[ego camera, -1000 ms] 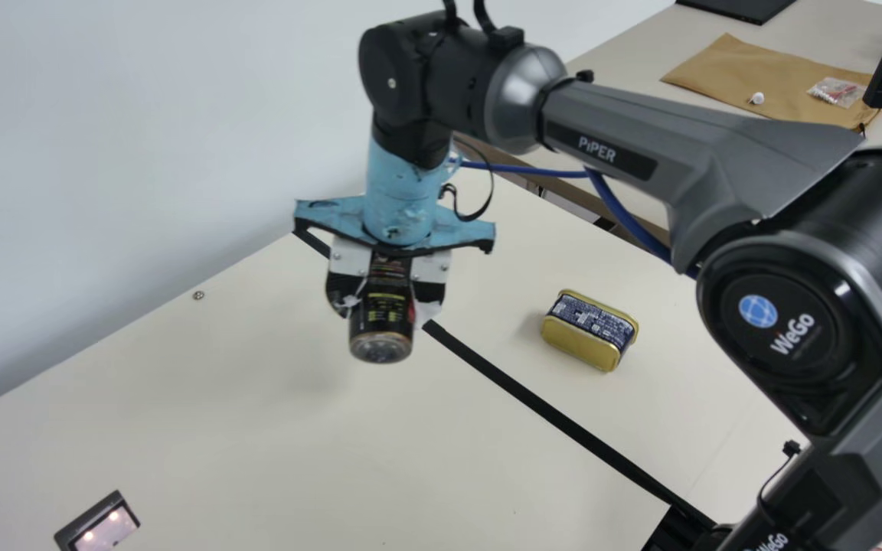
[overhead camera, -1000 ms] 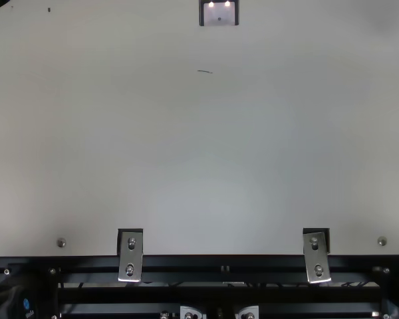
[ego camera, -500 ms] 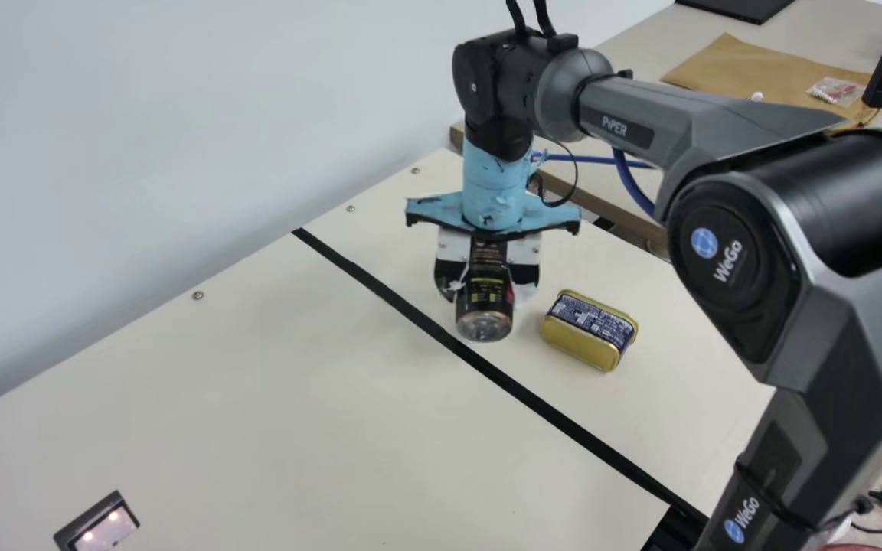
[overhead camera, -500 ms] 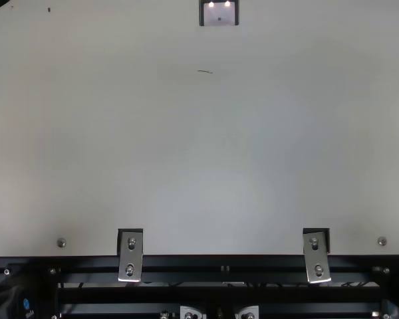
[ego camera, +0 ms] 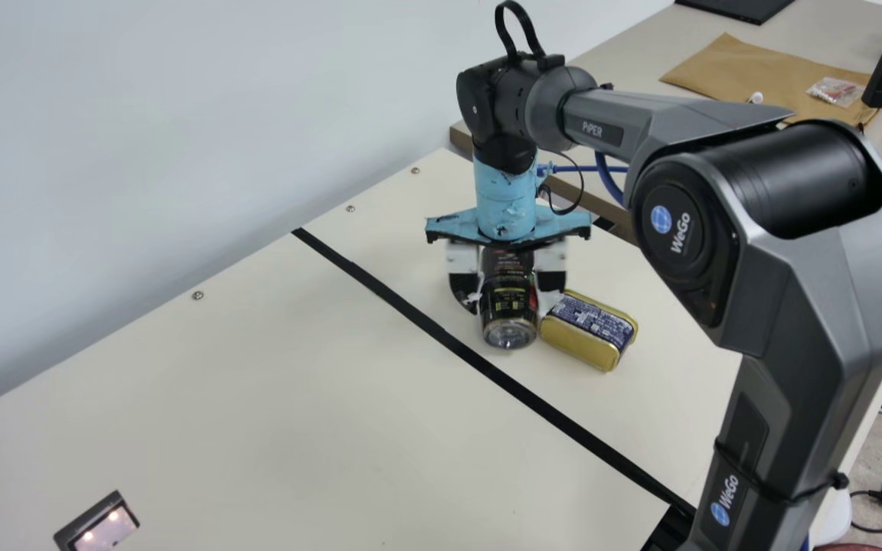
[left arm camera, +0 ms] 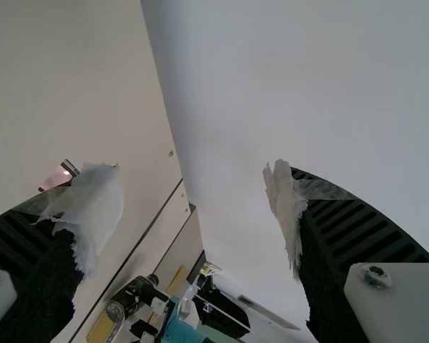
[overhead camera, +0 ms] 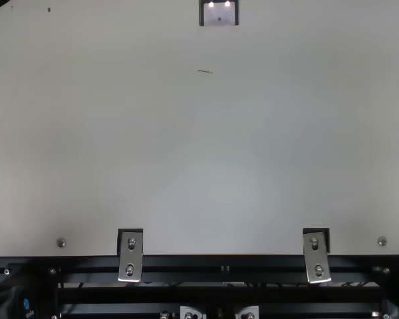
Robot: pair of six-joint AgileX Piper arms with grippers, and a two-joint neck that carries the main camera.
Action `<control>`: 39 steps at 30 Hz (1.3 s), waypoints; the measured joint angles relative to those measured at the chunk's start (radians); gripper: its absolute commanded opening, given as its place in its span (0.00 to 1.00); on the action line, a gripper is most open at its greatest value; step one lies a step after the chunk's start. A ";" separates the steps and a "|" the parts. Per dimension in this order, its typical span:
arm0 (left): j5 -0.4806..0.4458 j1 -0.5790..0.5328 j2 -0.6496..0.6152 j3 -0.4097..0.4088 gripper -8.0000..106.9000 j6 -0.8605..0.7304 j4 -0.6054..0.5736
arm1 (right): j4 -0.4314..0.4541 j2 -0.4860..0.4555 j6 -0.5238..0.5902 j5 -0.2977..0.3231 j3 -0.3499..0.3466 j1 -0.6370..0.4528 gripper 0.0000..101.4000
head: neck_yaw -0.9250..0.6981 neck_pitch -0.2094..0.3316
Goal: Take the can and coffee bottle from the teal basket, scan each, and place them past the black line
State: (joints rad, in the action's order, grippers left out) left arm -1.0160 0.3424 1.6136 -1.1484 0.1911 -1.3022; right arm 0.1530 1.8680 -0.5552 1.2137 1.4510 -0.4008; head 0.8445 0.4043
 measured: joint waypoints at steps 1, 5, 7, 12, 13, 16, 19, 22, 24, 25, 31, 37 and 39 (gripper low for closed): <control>0.000 0.000 0.000 0.000 0.85 0.000 0.000 | 0.004 0.001 -0.005 -0.003 0.000 0.000 1.00 | 0.000 0.000; 0.000 0.000 0.000 0.000 0.85 0.000 0.000 | 0.040 -0.015 -0.027 0.007 -0.016 0.017 1.00 | 0.000 0.000; 0.000 0.000 0.000 0.000 0.85 0.000 0.000 | 0.055 -0.032 -0.039 0.009 -0.026 0.031 1.00 | 0.000 0.000; 0.000 0.000 0.000 0.000 0.85 0.000 0.000 | 0.095 -0.085 -0.053 0.008 -0.043 0.079 1.00 | 0.000 -0.005; 0.000 0.000 0.000 0.000 0.85 0.000 0.000 | 0.098 -0.099 -0.055 0.007 -0.044 0.092 1.00 | 0.000 -0.005; 0.000 0.000 0.000 0.000 0.85 0.000 0.000 | 0.108 -0.130 -0.060 0.008 -0.045 0.126 1.00 | 0.000 0.000; 0.000 0.000 0.000 0.000 0.85 0.000 0.000 | 0.111 -0.163 -0.060 0.009 -0.035 0.167 1.00 | 0.000 0.000; 0.000 0.000 0.000 0.000 0.85 0.000 0.000 | 0.107 -0.191 -0.058 0.009 -0.010 0.211 1.00 | 0.000 0.000; 0.000 0.000 0.000 0.000 0.85 0.000 0.000 | 0.085 -0.206 -0.048 0.011 0.012 0.244 1.00 | 0.000 0.000; 0.000 0.000 0.000 0.000 0.85 0.000 0.000 | 0.074 -0.213 -0.046 0.010 0.027 0.261 1.00 | 0.000 0.000; 0.000 0.000 0.000 0.000 0.85 0.000 0.000 | -0.041 -0.233 -0.022 0.011 0.137 0.368 1.00 | 0.000 -0.005; 0.000 0.000 0.000 0.000 0.85 0.000 0.000 | -0.136 -0.236 -0.023 0.011 0.232 0.471 1.00 | 0.000 0.000; 0.000 0.000 0.000 0.000 0.85 0.000 0.000 | -0.167 -0.236 -0.038 0.008 0.254 0.497 1.00 | 0.000 0.000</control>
State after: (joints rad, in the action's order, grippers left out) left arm -1.0160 0.3424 1.6136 -1.1484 0.1911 -1.3022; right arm -0.0142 1.6324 -0.5932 1.2219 1.7053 0.0966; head 0.8445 0.4043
